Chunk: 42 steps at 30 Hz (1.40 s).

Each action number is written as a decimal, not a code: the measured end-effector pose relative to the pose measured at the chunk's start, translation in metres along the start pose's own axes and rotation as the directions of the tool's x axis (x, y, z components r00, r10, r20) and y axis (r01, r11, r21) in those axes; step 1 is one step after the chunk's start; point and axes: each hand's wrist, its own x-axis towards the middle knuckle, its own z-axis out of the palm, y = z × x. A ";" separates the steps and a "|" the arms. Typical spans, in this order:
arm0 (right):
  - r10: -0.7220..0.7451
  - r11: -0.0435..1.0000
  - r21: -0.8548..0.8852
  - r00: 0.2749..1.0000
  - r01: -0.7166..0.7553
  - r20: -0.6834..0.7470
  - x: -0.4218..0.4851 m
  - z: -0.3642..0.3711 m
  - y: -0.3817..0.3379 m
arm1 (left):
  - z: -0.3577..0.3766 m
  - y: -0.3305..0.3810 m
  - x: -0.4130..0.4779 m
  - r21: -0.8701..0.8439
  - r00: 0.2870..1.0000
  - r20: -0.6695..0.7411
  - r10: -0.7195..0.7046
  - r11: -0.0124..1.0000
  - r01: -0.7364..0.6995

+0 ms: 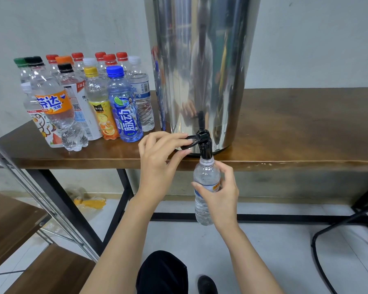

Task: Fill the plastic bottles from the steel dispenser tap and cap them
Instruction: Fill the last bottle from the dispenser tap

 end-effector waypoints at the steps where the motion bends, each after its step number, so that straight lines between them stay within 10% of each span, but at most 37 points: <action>1: 0.000 1.000 0.001 1.000 0.000 -0.001 0.000 0.000 0.000 | 0.000 0.000 0.000 0.000 1.000 0.000 -0.002 1.000 0.002; 42: 0.009 1.000 0.007 1.000 -0.009 -0.001 0.000 0.000 0.000 | 0.013 0.006 0.003 -0.174 0.994 0.024 -0.103 0.979 0.106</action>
